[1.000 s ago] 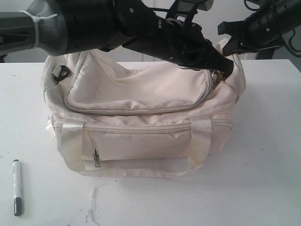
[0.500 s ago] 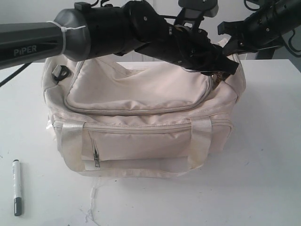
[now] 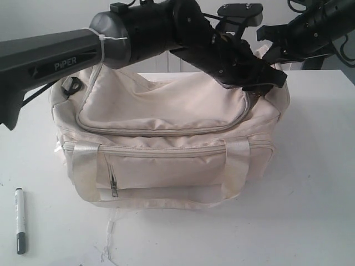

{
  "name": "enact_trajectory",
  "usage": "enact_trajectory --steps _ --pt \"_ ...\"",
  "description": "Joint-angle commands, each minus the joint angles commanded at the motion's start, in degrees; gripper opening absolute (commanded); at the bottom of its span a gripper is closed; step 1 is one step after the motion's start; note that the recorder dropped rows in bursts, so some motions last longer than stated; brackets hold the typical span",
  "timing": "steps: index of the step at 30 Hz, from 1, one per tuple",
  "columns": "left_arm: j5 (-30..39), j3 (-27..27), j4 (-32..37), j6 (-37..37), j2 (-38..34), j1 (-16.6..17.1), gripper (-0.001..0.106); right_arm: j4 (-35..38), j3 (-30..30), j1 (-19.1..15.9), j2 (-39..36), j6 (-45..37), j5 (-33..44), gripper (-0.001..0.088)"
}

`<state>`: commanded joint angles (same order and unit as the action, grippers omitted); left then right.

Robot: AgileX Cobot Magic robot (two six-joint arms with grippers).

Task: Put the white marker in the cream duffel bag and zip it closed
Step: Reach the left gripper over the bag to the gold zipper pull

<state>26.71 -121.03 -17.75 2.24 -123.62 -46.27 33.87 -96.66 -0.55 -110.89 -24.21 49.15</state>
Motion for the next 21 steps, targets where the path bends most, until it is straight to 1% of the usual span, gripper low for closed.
enact_trajectory --steps 3,7,13,14,16,17,19,21 --pt "0.49 -0.39 -0.01 -0.12 0.0 0.0 0.044 0.0 0.0 0.0 0.0 0.0 0.0 0.0" --pt "3.34 -0.39 1.06 -0.12 -1.11 0.0 0.044 0.0 0.0 0.0 0.0 0.0 0.0 0.0" --pt "1.18 -0.39 2.26 -0.71 -3.19 0.0 0.044 0.0 0.0 0.0 0.0 0.0 0.0 0.0" --pt "0.9 -0.39 2.93 -0.29 -3.42 0.0 0.042 0.0 0.0 0.0 0.0 0.0 0.0 0.0" --pt "0.67 -0.39 4.33 1.0 -3.62 0.0 0.028 0.0 0.0 0.0 0.0 0.0 0.0 0.0" --pt "0.44 -0.39 5.33 1.0 -3.71 0.0 0.017 0.0 0.0 0.0 0.0 0.0 0.0 0.0" --pt "0.17 -0.39 6.52 1.18 -3.71 0.0 0.0 0.0 0.0 0.0 0.0 0.0 0.0 0.0" --pt "0.03 -0.39 7.65 1.32 -3.25 0.0 0.0 0.0 0.0 0.0 0.0 0.0 0.0 0.0"
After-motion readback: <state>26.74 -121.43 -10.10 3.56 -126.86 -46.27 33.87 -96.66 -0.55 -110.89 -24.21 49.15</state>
